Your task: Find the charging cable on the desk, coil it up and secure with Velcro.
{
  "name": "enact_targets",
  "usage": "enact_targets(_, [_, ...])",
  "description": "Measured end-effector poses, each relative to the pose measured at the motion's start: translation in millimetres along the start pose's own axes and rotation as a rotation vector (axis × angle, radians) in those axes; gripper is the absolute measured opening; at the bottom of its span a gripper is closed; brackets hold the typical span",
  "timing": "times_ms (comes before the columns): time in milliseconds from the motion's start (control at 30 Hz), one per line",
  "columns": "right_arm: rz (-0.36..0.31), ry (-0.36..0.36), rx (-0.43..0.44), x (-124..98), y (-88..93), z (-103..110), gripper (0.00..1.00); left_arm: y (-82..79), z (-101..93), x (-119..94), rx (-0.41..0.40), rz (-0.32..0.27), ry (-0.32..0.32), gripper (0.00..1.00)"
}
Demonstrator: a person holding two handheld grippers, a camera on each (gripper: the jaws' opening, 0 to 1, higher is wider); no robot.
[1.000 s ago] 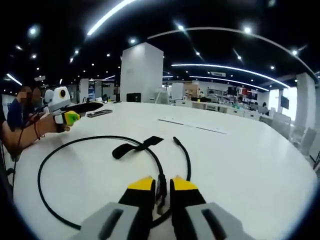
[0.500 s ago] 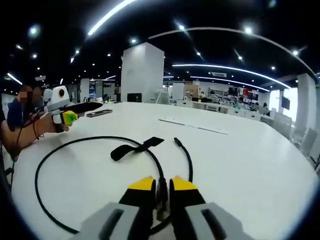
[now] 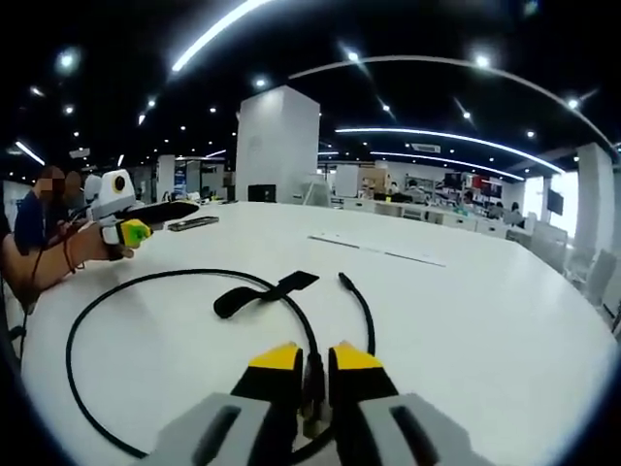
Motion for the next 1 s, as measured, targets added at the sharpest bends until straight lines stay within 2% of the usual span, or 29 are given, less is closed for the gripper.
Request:
enact_targets(300, [-0.044,-0.018,0.019,4.2,-9.7,-0.5,0.12,1.5,-1.5,0.0,0.003,0.009,0.003,0.64])
enact_targets(667, [-0.059,-0.037,0.005,3.3,-8.7,1.0,0.11,-0.1,-3.6,1.0,0.015,0.01,0.008,0.64])
enact_targets(1000, [-0.033,-0.068,-0.033,8.5,-4.4,2.0,0.09,3.8,-1.5,0.3,0.027,0.027,0.003,0.64])
Point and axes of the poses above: the point that each gripper's makers call its tool centre point, and the gripper's own axes: x roughly forward along the fingers, z roughly to its left, y roughly out of its underside, the point moved 2 cm from there along -x, roughly backward along the fingers, and after that the axes turned 9 degrees about -z, right-handed, at the moved point
